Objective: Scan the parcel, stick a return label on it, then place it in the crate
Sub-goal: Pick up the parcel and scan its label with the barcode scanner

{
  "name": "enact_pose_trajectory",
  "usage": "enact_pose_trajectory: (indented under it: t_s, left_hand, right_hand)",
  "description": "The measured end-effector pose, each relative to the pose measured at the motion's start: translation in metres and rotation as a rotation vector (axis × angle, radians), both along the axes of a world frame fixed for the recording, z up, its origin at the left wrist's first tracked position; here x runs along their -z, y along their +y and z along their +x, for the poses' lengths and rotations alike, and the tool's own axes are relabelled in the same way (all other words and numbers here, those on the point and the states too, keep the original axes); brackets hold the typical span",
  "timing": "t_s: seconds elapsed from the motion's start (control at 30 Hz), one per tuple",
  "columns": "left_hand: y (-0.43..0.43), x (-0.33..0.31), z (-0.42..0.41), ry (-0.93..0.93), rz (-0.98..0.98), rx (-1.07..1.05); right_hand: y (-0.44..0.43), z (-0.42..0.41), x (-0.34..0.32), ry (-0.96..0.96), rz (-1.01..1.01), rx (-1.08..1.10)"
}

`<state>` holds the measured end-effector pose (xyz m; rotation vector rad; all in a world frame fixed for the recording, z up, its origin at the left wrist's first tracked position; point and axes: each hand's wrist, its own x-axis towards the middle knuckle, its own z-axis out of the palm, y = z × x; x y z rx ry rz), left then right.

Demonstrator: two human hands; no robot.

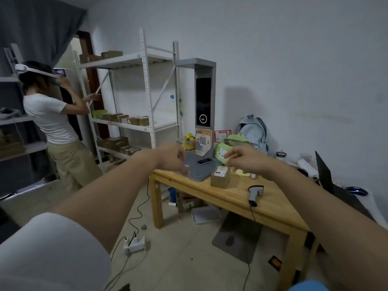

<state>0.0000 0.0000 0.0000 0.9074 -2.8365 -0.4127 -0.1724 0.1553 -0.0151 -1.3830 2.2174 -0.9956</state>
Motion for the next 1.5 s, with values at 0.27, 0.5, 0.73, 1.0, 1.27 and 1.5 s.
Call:
enact_pose_trajectory:
  t_s: [0.27, 0.5, 0.73, 1.0, 1.27, 1.5]
  left_hand:
    - [-0.068, 0.012, -0.060, -0.023, 0.012, 0.005]
    - [-0.145, -0.001, -0.122, -0.089, 0.071, 0.018]
    - [-0.202, 0.011, -0.166, -0.056, 0.134, 0.018]
    - [-0.262, 0.024, -0.215, 0.007, 0.146, 0.092]
    - [-0.338, 0.018, -0.297, 0.386, 0.156, 0.215]
    - [-0.411, 0.013, -0.368, 0.346, 0.223, 0.357]
  right_hand:
    - [-0.059, -0.060, 0.017, 0.268, 0.152, 0.062]
    - [-0.126, -0.124, -0.004, 0.305, 0.181, 0.057]
    - [-0.181, -0.175, -0.013, 0.430, 0.233, 0.088]
    - [-0.228, -0.214, 0.003, 0.385, 0.203, 0.133]
    - [-0.292, -0.264, 0.010, 0.290, -0.098, 0.332]
    - [-0.344, -0.300, 0.006, 0.205, -0.158, 0.457]
